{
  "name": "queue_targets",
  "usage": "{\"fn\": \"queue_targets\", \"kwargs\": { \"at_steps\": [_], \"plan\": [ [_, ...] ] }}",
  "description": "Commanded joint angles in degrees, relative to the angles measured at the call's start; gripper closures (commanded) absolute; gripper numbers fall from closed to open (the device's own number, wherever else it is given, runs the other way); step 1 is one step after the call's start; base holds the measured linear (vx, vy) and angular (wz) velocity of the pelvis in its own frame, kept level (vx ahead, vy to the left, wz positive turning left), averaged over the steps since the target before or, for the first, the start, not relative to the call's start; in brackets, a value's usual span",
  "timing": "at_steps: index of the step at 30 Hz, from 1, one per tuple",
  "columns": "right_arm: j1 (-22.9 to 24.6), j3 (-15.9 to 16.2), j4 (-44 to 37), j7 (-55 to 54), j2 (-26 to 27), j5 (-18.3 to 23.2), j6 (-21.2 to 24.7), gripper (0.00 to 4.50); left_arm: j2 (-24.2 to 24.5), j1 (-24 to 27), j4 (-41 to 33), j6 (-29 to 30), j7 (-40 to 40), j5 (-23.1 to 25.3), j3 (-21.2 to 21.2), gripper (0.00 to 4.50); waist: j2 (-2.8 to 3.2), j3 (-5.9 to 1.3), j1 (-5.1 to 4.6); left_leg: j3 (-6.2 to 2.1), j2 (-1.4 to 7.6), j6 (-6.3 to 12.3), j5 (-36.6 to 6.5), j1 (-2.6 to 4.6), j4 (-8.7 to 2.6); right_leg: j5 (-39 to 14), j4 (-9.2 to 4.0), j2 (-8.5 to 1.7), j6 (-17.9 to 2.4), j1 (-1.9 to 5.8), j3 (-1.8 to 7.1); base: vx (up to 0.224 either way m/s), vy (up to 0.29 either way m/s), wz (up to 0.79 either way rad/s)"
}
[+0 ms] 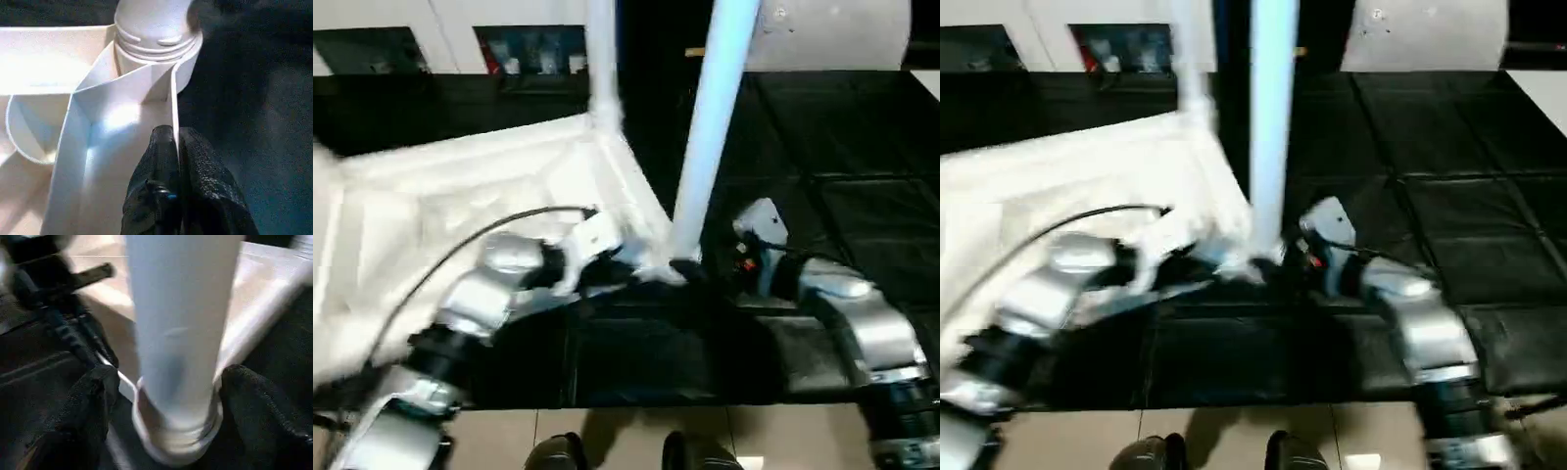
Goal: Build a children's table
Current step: Rotate leg to tighten
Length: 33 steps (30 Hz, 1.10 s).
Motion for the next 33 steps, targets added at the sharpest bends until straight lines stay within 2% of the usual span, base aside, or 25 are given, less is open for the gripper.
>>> {"fn": "queue_targets", "kwargs": {
  "at_steps": [1,3,4,7,9,10,12,13,15,17,18,24,29,30,31,32,33],
  "plan": [
    [-0.35,1.05,0.39,3.62,-0.58,1.51,-0.52,0.83,0.01,0.15,-1.05,-1.45,-4.68,-1.70,-2.42,4.50,0.07,-4.45,-0.03,-1.23,4.11,7.59,-5.99,0.99,-2.91,-6.33,-2.94,-5.43,-15.30,3.47,3.46,0.000,0.000,0.00],
    [-0.67,1.95,0.73,9.18,-2.40,3.34,-0.01,0.99,1.81,0.05,-1.52,-2.15,-9.08,-2.99,-3.09,4.50,0.14,-4.64,0.65,-1.17,4.30,7.72,-5.12,1.00,-2.82,-4.61,-2.56,-5.46,-15.97,3.43,3.43,0.000,0.000,0.00],
    [-0.67,1.95,0.73,9.18,-2.40,3.34,-0.01,1.09,1.81,0.05,-1.52,-2.15,-9.08,-2.99,-3.09,4.50,-0.13,-4.77,0.88,-1.16,4.35,7.85,-4.57,1.00,-2.74,-3.75,-2.29,-5.52,-16.30,3.43,3.44,0.000,0.000,0.00],
    [-1.30,2.94,1.49,13.07,-3.70,4.42,-0.14,1.30,3.26,-0.37,-1.05,-3.47,-11.99,-3.32,-3.94,4.50,-0.22,-4.80,1.20,-1.16,4.20,7.94,-4.65,0.81,-2.63,-4.64,-2.40,-5.73,-16.22,3.59,3.42,0.000,0.000,0.00],
    [-2.00,4.22,2.41,16.13,-4.88,4.76,-0.87,1.50,4.24,-0.78,-0.09,-5.14,-14.61,-3.30,-4.49,4.50,-0.32,-4.63,1.46,-1.06,4.02,7.32,-5.97,0.77,-2.60,-8.11,-2.77,-5.72,-15.30,3.47,3.44,0.000,0.000,0.00],
    [-2.27,4.88,2.74,17.28,-5.39,4.60,-1.19,1.57,4.54,-0.92,0.24,-5.64,-15.68,-3.22,-4.66,4.50,-0.68,-4.36,1.53,-0.99,4.05,6.83,-6.46,0.70,-2.71,-9.90,-2.99,-5.76,-14.60,3.38,3.55,0.000,0.000,0.00],
    [-2.53,5.61,3.01,18.61,-5.86,4.61,-1.04,1.65,4.78,-1.02,0.54,-6.07,-16.40,-3.14,-4.75,4.50,-0.51,-4.29,1.71,-1.03,4.02,5.97,-7.67,0.88,-2.72,-13.32,-3.22,-5.78,-13.85,3.20,3.55,0.000,0.000,0.00],
    [-2.70,6.19,3.10,19.88,-6.30,4.83,-0.52,1.86,5.03,-1.08,0.70,-6.31,-16.93,-3.22,-4.89,4.50,-0.52,-4.09,1.79,-1.06,4.08,5.37,-8.72,0.97,-2.77,-15.40,-3.40,-5.76,-13.40,2.99,3.60,0.000,0.000,0.00],
    [-2.83,6.38,3.20,20.57,-6.47,4.96,-0.26,2.00,5.16,-1.13,0.84,-6.48,-17.21,-3.34,-5.00,4.50,-0.56,-4.11,1.87,-1.16,4.13,4.87,-9.03,0.98,-2.82,-16.70,-3.43,-5.77,-12.78,3.03,3.62,0.000,0.000,0.00],
    [-3.18,6.53,3.37,21.23,-6.56,5.24,-0.10,2.10,5.26,-1.18,0.94,-6.67,-17.43,-3.41,-5.09,4.50,-0.56,-4.12,1.80,-1.21,4.16,4.76,-8.85,0.91,-2.82,-16.31,-3.35,-5.73,-12.74,2.95,3.63,0.000,0.000,0.00],
    [-3.36,6.63,3.49,21.49,-6.59,5.40,-0.09,2.34,5.27,-1.21,1.00,-6.76,-17.45,-3.44,-5.12,4.50,-0.58,-4.14,1.74,-1.23,4.11,4.72,-8.99,0.91,-2.81,-16.25,-3.33,-5.71,-12.81,2.93,3.60,0.000,0.000,0.00],
    [-3.84,7.47,3.98,22.72,-6.35,6.15,0.01,2.50,4.68,-1.29,1.86,-7.35,-17.31,-3.46,-4.77,4.50,-0.65,-4.19,1.77,-1.18,3.99,5.33,-7.72,0.74,-2.69,-15.12,-3.24,-5.70,-12.81,2.98,3.59,0.000,0.000,0.00],
    [-2.01,7.42,1.20,22.05,-5.84,7.53,2.36,2.53,3.45,-1.03,1.44,-5.17,-14.96,-4.41,-3.44,4.50,-0.69,-4.04,1.73,-1.15,4.06,5.29,-8.14,0.80,-2.77,-15.90,-3.38,-5.63,-12.73,2.95,3.59,0.000,0.000,0.00],
    [-0.51,6.63,-1.40,18.95,-4.67,8.64,4.97,2.53,2.46,-0.96,0.67,-2.90,-12.34,-4.89,-2.55,4.50,-0.81,-4.10,1.78,-1.16,4.09,5.30,-7.99,0.81,-2.74,-15.70,-3.30,-5.63,-12.80,2.95,3.62,0.000,0.000,0.00],
    [-0.51,6.63,-1.40,18.95,-4.67,8.64,4.97,2.53,2.46,-0.96,0.67,-2.90,-12.34,-4.89,-2.55,4.50,-0.72,-4.05,1.99,-1.19,4.14,5.36,-7.83,0.89,-2.80,-15.79,-3.35,-5.66,-12.61,2.84,3.66,0.000,0.000,0.00],
    [0.38,6.11,-2.91,15.91,-3.36,8.77,6.09,2.53,1.75,-0.98,0.04,-0.99,-10.26,-4.80,-2.08,4.50,-0.93,-4.02,1.91,-1.19,4.10,5.37,-7.92,0.86,-2.81,-16.17,-3.36,-5.67,-12.52,2.81,3.61,0.000,0.000,0.00],
    [2.02,6.05,-5.57,8.28,0.01,6.83,7.61,2.53,-0.05,-1.30,-0.84,3.38,-5.59,-3.89,-1.53,4.50,-0.83,-3.86,1.91,-1.22,4.16,4.85,-8.21,0.85,-2.95,-17.10,-3.41,-5.68,-12.17,2.70,3.70,0.000,0.000,0.00]
  ]
}}
